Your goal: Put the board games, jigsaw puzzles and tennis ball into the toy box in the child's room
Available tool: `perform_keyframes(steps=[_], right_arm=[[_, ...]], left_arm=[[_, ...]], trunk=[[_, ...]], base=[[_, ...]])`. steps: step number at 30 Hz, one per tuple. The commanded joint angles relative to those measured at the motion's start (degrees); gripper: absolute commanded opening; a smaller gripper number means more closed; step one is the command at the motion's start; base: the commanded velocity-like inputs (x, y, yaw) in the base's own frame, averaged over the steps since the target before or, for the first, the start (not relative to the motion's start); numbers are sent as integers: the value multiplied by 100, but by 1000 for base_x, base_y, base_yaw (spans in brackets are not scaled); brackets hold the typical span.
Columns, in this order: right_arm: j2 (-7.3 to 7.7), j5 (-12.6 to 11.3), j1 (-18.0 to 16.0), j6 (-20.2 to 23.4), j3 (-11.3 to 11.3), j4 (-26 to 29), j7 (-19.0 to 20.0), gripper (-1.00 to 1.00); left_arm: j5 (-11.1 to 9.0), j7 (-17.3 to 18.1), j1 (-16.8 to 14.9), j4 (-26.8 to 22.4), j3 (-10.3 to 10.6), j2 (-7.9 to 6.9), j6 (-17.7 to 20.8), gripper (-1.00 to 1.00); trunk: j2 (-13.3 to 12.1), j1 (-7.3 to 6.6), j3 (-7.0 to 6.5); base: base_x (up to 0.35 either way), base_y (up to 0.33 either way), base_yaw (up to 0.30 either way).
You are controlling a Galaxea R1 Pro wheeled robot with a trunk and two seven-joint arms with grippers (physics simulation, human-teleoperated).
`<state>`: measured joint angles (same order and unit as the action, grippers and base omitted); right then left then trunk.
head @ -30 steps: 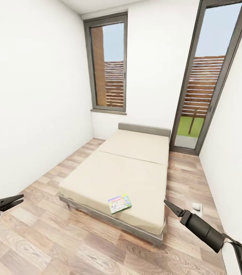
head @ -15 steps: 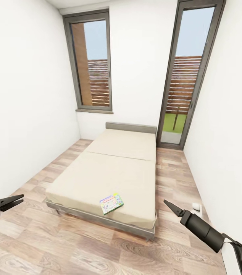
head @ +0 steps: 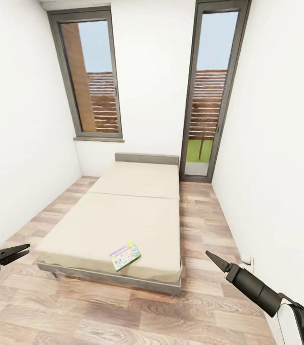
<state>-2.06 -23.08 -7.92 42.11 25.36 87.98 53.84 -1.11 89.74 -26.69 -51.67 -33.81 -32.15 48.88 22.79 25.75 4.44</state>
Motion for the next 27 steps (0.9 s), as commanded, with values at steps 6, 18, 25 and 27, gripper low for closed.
perform_keyframes(steps=[6,18,25,27], right_arm=[[-8,-10,-8,34,11,0,13,100],[-27,2,-8,27,15,0,10,100],[-31,5,-8,10,20,0,12,100],[-34,5,-8,3,19,0,11,100]], left_arm=[[8,26,-3,-1,-3,-2,61,100],[8,26,-3,-1,-3,-2,61,100],[6,26,-3,-1,-3,-2,61,100],[6,26,-3,-1,-3,-2,61,100]], trunk=[[13,4,33],[13,4,65],[13,4,68],[13,4,69]], base=[[0,0,-256],[0,0,-192],[0,0,-32],[0,0,-11]])
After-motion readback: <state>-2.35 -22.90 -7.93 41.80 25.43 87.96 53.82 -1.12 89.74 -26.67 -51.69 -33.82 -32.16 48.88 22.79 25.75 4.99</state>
